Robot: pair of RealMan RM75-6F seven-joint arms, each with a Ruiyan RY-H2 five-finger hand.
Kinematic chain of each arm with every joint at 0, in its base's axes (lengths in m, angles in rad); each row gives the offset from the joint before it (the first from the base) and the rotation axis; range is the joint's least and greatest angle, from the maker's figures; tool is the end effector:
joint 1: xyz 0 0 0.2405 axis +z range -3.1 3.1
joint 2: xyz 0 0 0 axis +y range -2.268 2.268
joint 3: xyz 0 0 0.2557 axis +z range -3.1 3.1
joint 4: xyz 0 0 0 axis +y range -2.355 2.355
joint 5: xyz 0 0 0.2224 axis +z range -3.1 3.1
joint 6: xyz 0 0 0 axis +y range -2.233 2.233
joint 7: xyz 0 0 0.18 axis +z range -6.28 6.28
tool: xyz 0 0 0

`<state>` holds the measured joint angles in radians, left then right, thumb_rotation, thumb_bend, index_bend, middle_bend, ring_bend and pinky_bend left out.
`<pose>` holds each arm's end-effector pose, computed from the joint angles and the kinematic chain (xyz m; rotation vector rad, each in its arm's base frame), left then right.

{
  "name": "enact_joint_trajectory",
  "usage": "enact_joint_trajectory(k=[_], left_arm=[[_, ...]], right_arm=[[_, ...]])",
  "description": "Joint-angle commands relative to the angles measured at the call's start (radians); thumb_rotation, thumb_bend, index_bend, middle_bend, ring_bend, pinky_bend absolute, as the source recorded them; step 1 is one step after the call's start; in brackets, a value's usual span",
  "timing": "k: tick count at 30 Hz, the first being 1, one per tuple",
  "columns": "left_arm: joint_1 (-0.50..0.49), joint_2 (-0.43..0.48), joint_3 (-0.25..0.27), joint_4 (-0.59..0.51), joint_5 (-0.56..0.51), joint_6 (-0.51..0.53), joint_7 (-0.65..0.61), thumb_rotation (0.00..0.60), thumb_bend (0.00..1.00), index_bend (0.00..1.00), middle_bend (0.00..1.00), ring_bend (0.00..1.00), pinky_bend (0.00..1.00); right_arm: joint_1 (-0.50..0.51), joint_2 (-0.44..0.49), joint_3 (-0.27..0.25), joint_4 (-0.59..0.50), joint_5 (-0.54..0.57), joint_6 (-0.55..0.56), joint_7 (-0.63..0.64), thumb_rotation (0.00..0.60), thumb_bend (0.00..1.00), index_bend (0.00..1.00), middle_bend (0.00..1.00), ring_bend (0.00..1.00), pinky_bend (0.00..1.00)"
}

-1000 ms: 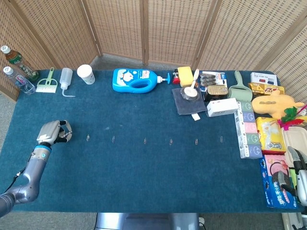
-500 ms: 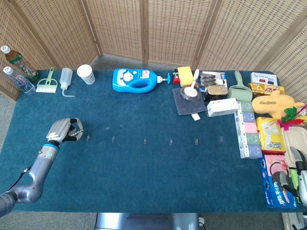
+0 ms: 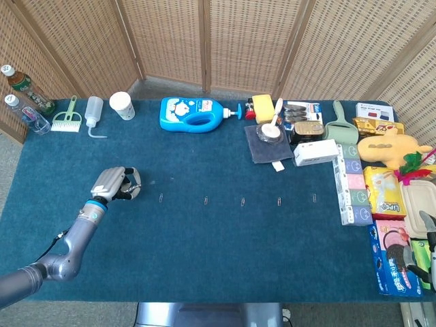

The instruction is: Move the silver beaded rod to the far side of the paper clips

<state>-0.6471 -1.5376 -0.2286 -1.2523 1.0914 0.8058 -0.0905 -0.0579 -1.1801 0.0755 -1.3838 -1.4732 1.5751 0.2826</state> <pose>-0.2331 0.4051 -0.0220 -1.5717 -1.3688 -0.9399 -0.3774 -0.1733 0.1749 1.1644 -0.9722 0.9532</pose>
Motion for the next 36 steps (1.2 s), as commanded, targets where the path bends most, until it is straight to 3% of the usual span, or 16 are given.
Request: enact_joint_trajectory(k=[1, 23, 36], left_arm=[[-0.007, -0.008, 0.002, 0.008, -0.005, -0.005, 0.007, 0.6, 0.41, 0.65, 1.0, 1.0, 1.0], [-0.024, 0.018, 0.002, -0.05, -0.007, -0.005, 0.02, 0.6, 0.41, 0.65, 1.0, 1.0, 1.0], [-0.09, -0.037, -0.011, -0.072, 0.0, -0.02, 0.052, 0.6, 0.41, 0.65, 1.0, 1.0, 1.0]], right_arm=[[-0.001, 0.0, 0.0, 0.003, 0.0, 0.0, 0.003, 0.6, 0.5, 0.0, 0.14, 0.11, 0.16], [0.0, -0.005, 0.003, 0.013, -0.001, -0.004, 0.014, 0.6, 0.5, 0.0, 0.14, 0.11, 0.16], [-0.013, 0.003, 0.003, 0.014, 0.001, 0.013, 0.03, 0.6, 0.5, 0.0, 0.14, 0.11, 0.17]])
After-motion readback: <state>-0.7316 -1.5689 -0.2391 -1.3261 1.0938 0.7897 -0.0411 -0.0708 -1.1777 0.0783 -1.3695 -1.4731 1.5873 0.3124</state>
